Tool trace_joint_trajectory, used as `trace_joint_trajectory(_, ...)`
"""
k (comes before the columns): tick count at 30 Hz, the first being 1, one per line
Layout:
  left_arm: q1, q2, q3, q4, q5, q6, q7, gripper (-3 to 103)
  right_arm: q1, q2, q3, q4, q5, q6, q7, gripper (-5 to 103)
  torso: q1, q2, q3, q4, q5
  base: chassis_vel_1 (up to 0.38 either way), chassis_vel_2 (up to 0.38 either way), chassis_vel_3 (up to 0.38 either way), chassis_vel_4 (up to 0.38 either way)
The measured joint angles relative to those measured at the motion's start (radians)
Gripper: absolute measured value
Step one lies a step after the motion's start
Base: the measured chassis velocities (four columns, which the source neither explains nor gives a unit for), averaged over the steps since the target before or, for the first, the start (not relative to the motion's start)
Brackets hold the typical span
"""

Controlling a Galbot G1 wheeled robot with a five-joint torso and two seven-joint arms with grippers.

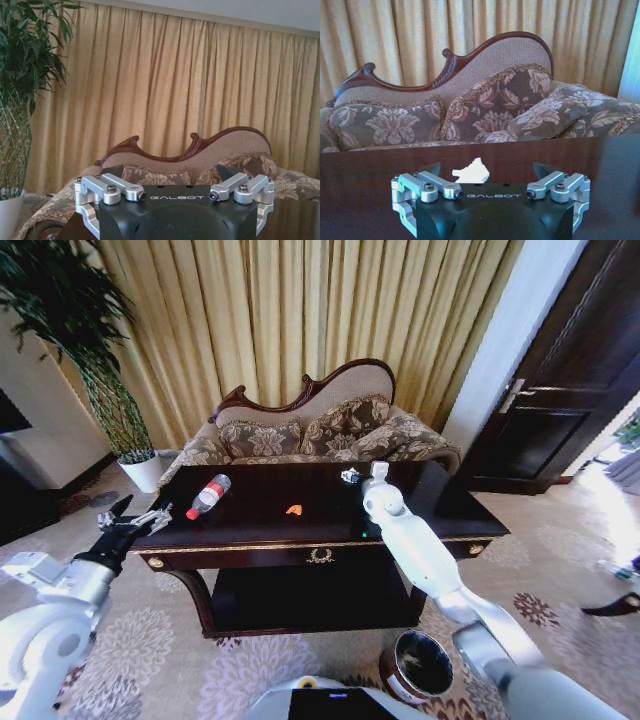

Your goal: Move to the front of the table and place the trash on the table into the trash bin.

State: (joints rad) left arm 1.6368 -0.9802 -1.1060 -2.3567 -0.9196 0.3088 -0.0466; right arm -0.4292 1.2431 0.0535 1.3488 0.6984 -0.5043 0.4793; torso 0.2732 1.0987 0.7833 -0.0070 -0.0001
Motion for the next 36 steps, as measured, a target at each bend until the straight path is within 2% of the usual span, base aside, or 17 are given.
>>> trace_joint_trajectory(15, 0.023, 0.023, -0.016, -0.006, 0.000, -0.014, 0.017, 100, 0.037, 0.084, 0.036, -0.129, -0.103, 0.023, -0.036, 100, 0.000, 0.000, 0.000, -0.0001, 0.0000, 0.000, 0.000, 0.000, 0.000)
trace_joint_trajectory(17, 0.027, 0.023, -0.019, -0.006, 0.000, -0.016, 0.021, 100, 0.037, 0.094, 0.039, -0.145, -0.117, 0.029, -0.036, 103, 0.000, 0.000, 0.000, 0.0000, 0.0002, 0.000, 0.000, 0.000, 0.000)
trace_joint_trajectory(20, 0.033, 0.019, -0.024, -0.005, -0.001, -0.017, 0.026, 100, 0.028, 0.099, 0.041, -0.154, -0.132, 0.033, -0.037, 97, 0.000, 0.000, 0.000, 0.0002, 0.0000, 0.000, 0.000, 0.000, 0.000)
trace_joint_trajectory(22, 0.035, 0.018, -0.025, -0.005, -0.001, -0.017, 0.029, 100, 0.021, 0.099, 0.041, -0.158, -0.140, 0.036, -0.037, 88, 0.000, 0.000, 0.000, 0.0000, 0.0000, 0.000, 0.000, 0.000, 0.000)
trace_joint_trajectory(23, 0.035, 0.018, -0.025, -0.005, -0.001, -0.017, 0.029, 100, 0.021, 0.099, 0.041, -0.158, -0.140, 0.036, -0.037, 88, 0.000, 0.000, 0.000, 0.0000, 0.0000, 0.000, 0.000, 0.000, 0.000)
trace_joint_trajectory(25, 0.033, 0.018, -0.024, -0.005, -0.002, -0.017, 0.029, 100, 0.019, 0.100, 0.042, -0.161, -0.142, 0.036, -0.037, 77, 0.000, 0.000, 0.000, 0.0000, 0.0001, 0.000, 0.000, 0.000, 0.000)
trace_joint_trajectory(26, 0.033, 0.018, -0.024, -0.005, -0.002, -0.017, 0.029, 100, 0.019, 0.100, 0.042, -0.161, -0.142, 0.036, -0.037, 77, 0.000, 0.000, 0.000, 0.0000, 0.0001, 0.000, 0.000, 0.000, 0.000)
trace_joint_trajectory(29, 0.028, 0.018, -0.019, -0.005, -0.002, -0.017, 0.029, 100, 0.019, 0.098, 0.044, -0.163, -0.143, 0.039, -0.038, 61, 0.000, 0.000, 0.000, 0.0000, 0.0001, 0.000, 0.000, 0.000, 0.000)
trace_joint_trajectory(30, 0.028, 0.018, -0.019, -0.005, -0.002, -0.017, 0.029, 100, 0.019, 0.098, 0.044, -0.163, -0.143, 0.039, -0.038, 61, 0.000, 0.000, 0.000, 0.0000, 0.0001, 0.000, 0.000, 0.000, 0.000)
trace_joint_trajectory(32, 0.027, 0.017, -0.017, -0.005, -0.002, -0.017, 0.029, 100, 0.017, 0.096, 0.045, -0.163, -0.143, 0.042, -0.038, 50, 0.000, 0.000, 0.000, 0.0001, 0.0001, 0.000, 0.000, 0.000, 0.000)
trace_joint_trajectory(34, 0.027, 0.017, -0.017, -0.005, -0.002, -0.017, 0.029, 100, 0.015, 0.094, 0.045, -0.163, -0.143, 0.044, -0.038, 50, 0.000, 0.000, 0.000, 0.0001, 0.0001, 0.000, 0.000, 0.000, 0.000)
trace_joint_trajectory(36, 0.027, 0.018, -0.017, -0.005, -0.002, -0.016, 0.029, 100, 0.012, 0.092, 0.046, -0.163, -0.144, 0.046, -0.038, 39, 0.000, 0.000, 0.000, 0.0000, 0.0001, 0.000, 0.000, 0.000, 0.000)
